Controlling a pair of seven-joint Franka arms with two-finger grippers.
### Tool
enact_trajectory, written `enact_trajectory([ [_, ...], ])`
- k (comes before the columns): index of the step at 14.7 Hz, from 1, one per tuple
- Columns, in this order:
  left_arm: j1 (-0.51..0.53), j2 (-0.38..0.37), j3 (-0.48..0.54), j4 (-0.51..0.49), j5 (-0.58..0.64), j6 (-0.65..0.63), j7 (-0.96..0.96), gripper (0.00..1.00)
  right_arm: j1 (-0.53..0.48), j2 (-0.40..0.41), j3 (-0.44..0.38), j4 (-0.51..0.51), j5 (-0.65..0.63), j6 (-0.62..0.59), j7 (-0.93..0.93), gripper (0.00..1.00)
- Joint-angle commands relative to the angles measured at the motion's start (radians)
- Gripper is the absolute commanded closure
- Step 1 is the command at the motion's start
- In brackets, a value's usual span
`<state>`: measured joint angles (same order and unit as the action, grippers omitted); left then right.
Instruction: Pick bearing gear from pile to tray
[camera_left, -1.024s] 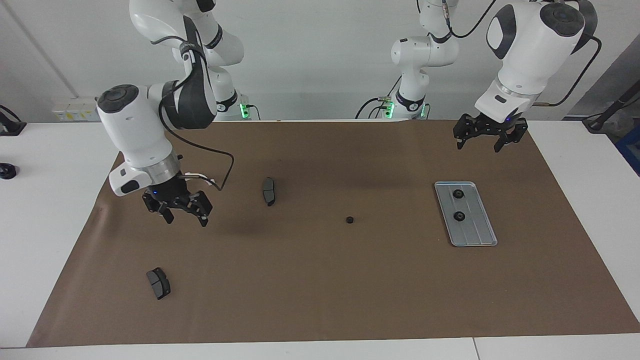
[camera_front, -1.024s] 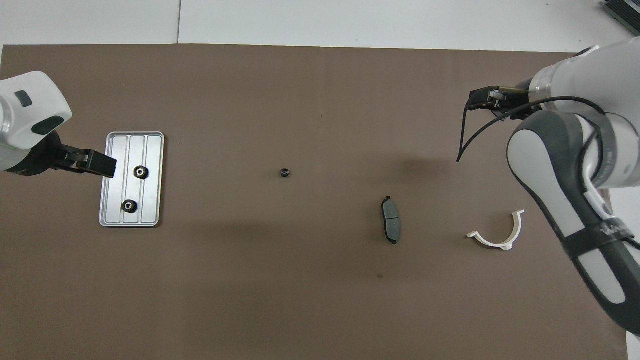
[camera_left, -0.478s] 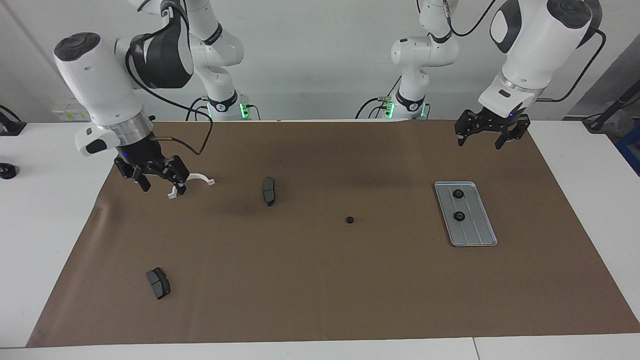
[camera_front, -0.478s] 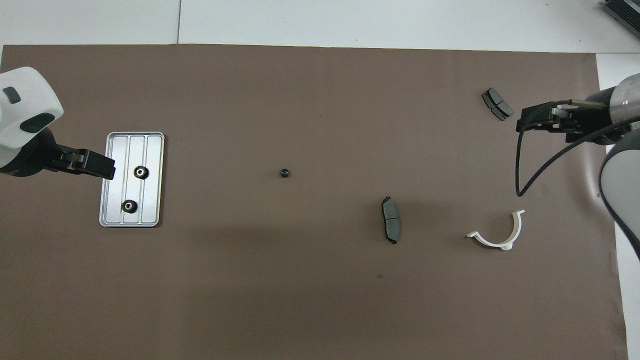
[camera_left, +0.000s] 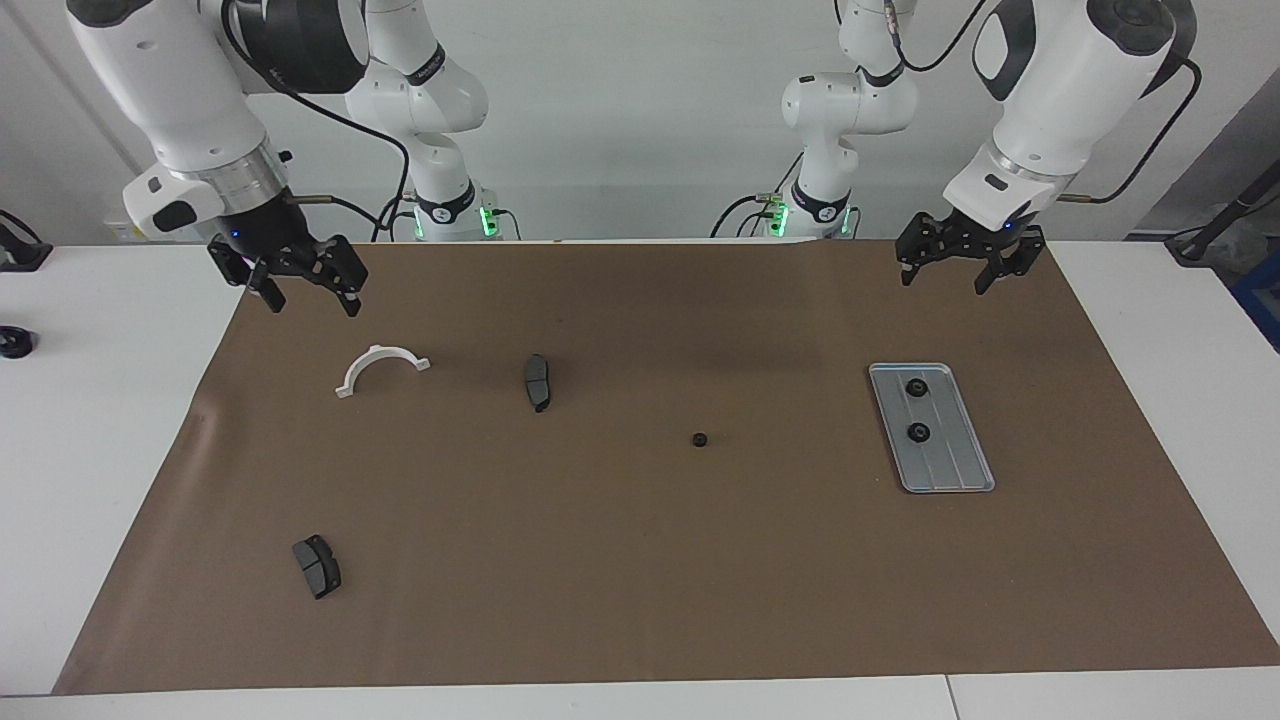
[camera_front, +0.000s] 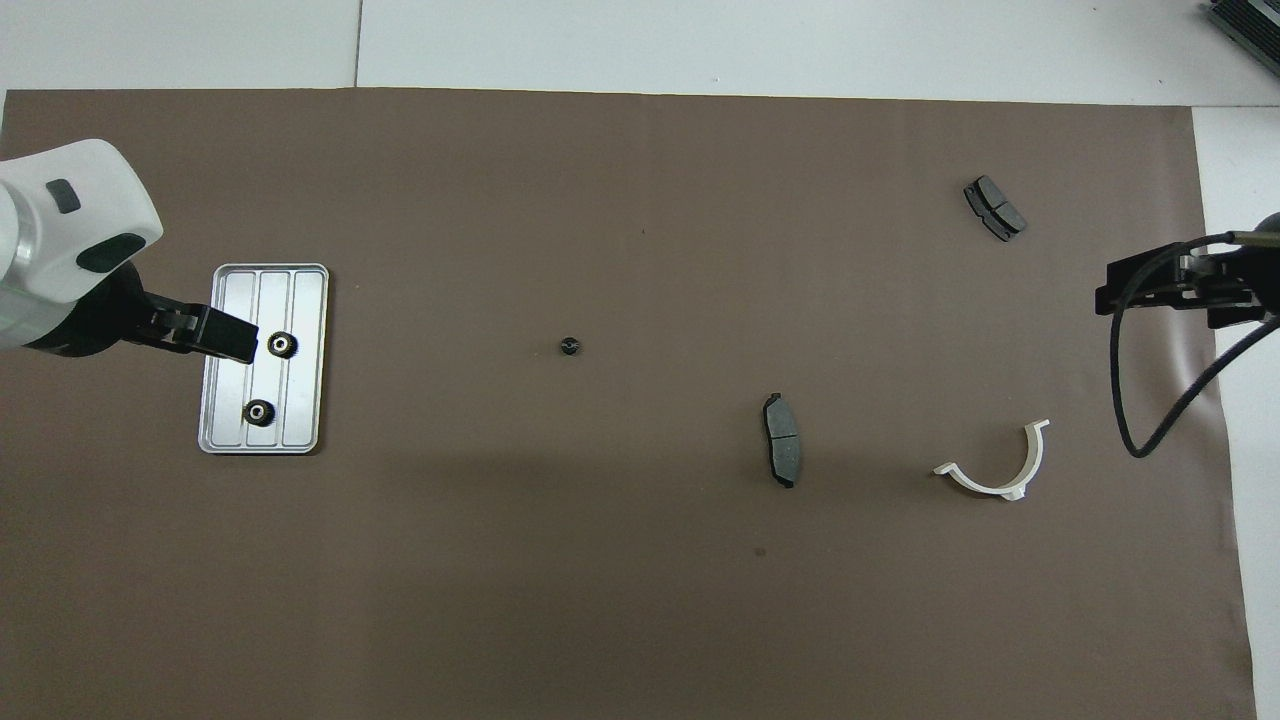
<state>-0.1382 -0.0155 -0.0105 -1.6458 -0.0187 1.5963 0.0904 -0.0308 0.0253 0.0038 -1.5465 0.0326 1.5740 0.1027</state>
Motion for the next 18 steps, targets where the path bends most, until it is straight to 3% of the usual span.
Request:
enact_trajectory([
  [1, -0.02, -0.012, 0.026, 0.0, 0.002, 0.001, 0.037, 0.0, -0.018, -0.007, 0.01, -0.021, -0.01, -0.006, -0.028, 0.0],
  [5, -0.018, -0.014, 0.026, -0.006, 0.0, 0.022, 0.028, 0.0, -0.021, -0.008, 0.011, -0.017, -0.01, -0.014, -0.038, 0.0],
  [8, -0.021, -0.038, 0.014, -0.11, -0.012, 0.151, 0.022, 0.0, -0.004, -0.008, 0.018, -0.015, -0.04, -0.014, -0.057, 0.0],
  [15, -0.024, 0.144, -0.149, -0.108, -0.046, 0.375, 0.019, 0.0, 0.006, -0.019, 0.024, -0.038, -0.06, -0.025, -0.032, 0.0],
  [18, -0.024, 0.216, -0.247, -0.112, -0.034, 0.474, -0.084, 0.0, 0.003, -0.015, 0.022, 0.002, -0.045, -0.046, 0.025, 0.0],
])
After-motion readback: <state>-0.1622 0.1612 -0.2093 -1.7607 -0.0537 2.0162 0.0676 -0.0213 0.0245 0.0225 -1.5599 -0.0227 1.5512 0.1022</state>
